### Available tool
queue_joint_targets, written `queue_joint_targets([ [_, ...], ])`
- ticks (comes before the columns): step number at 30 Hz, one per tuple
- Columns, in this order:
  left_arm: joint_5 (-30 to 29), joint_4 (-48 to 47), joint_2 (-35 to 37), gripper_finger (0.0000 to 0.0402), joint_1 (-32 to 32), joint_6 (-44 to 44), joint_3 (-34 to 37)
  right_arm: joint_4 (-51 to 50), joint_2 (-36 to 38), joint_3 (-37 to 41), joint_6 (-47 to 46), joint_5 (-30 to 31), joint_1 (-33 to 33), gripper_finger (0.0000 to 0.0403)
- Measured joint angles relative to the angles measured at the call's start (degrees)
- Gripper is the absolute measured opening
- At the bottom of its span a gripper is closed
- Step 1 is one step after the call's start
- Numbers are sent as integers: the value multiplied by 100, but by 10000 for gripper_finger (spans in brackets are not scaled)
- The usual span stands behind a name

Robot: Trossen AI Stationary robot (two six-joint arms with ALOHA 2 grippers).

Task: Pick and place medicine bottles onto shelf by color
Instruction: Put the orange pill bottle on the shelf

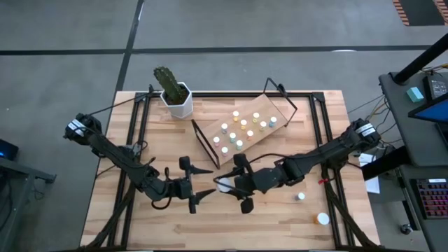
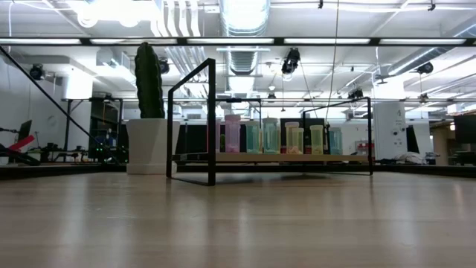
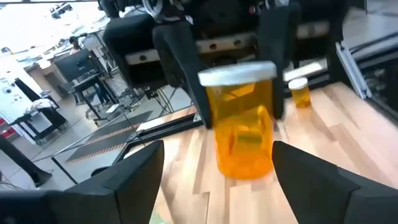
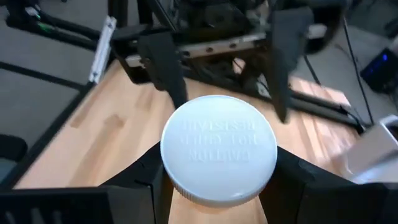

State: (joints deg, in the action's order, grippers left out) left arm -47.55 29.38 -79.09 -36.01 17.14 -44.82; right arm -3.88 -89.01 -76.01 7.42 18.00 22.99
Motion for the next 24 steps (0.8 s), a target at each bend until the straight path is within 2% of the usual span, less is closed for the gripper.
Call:
queue_joint_targets([
  [5,-69,-659,383,280,4,78,13,-1142,80,-440,-336,8,-235,168],
  [10,-137,-764,853,280,37,644,17,-2242,178,-931,-573,5,-802,168],
  [16,-326,-771,1292,280,158,1302,20,-2804,332,-1052,-634,10,-1941,168],
  [24,-504,-953,1527,280,333,1430,24,-3392,412,-667,-1433,32,-3906,169],
])
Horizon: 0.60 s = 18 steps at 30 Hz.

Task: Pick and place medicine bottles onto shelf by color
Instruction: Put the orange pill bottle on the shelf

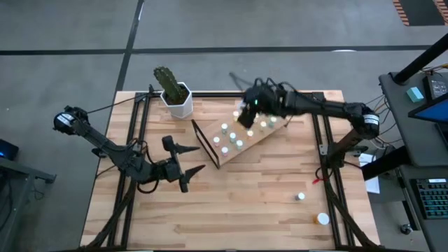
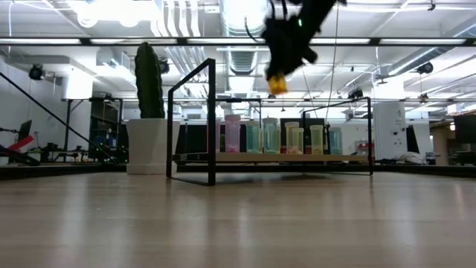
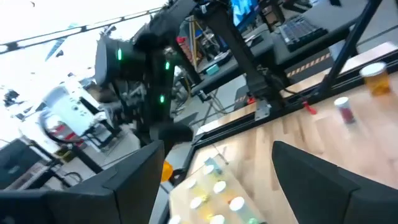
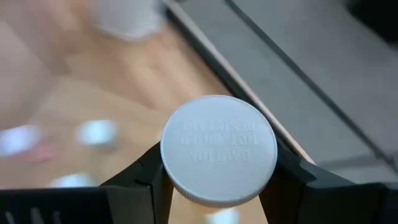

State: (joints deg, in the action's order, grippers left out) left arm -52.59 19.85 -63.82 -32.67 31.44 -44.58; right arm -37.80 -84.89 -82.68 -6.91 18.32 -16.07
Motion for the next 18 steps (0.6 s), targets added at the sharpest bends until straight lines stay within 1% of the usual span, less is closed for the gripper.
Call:
queue_joint_targets([
  [4,-204,9,22,280,67,298,0,65,-25,438,-297,1,-861,169],
  [8,-393,12,35,280,133,543,0,218,-5,872,-585,-25,-1309,169],
  [13,-499,9,187,280,254,856,0,359,1,1240,-1023,61,-1420,169],
  [16,-501,7,347,280,343,961,0,415,1,1318,-1372,550,-1383,169],
  [18,-509,8,461,280,384,1058,19,419,3,1334,-1620,767,-1349,169],
])
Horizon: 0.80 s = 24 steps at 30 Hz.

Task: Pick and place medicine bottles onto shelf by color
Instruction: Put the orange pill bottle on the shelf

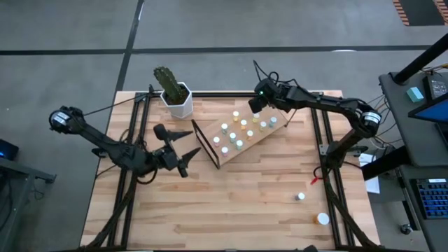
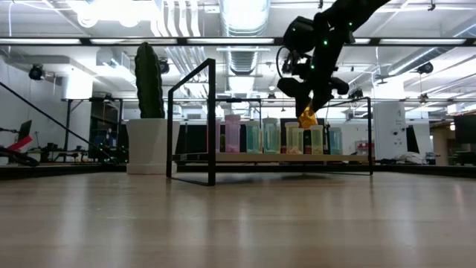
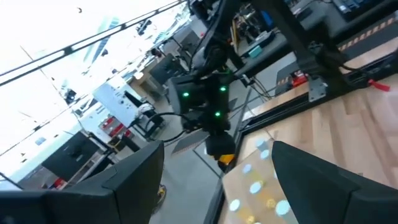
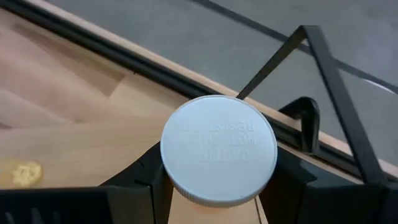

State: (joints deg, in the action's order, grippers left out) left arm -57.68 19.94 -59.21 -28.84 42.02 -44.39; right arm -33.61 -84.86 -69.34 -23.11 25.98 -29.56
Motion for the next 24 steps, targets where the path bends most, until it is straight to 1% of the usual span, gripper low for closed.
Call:
queue_joint_targets([
  [4,-12,11,334,280,47,61,209,152,0,-24,-311,65,141,169],
  [6,-17,6,524,280,78,64,371,403,0,-28,-438,116,252,169],
  [9,-21,20,849,280,113,66,576,1048,-37,-16,-411,395,407,169],
  [11,-17,97,1069,280,113,89,725,1233,-111,1,-397,641,456,169],
  [15,14,66,1436,280,113,89,935,1253,-329,15,-523,851,470,169],
  [19,33,92,1711,280,113,87,1107,1214,-543,15,-668,870,466,169],
  [24,47,95,1885,280,113,90,1199,1134,-688,15,-848,856,466,169],
])
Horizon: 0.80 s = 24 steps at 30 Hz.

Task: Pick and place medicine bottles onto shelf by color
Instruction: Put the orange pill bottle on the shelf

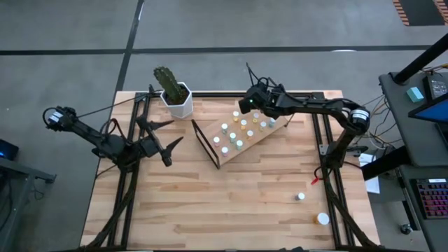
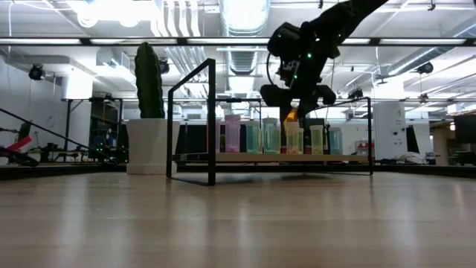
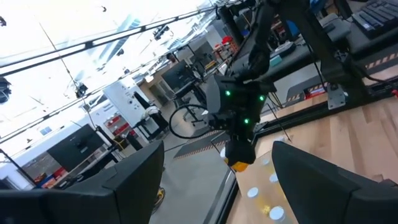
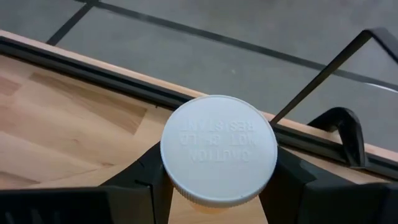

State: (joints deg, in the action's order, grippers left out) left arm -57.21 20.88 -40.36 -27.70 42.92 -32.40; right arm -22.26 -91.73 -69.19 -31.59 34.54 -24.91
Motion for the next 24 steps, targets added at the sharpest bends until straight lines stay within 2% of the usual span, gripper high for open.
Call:
queue_joint_targets([
  [24,17,2,-47,280,0,103,3,-157,-484,2,-447,-35,13,169],
])
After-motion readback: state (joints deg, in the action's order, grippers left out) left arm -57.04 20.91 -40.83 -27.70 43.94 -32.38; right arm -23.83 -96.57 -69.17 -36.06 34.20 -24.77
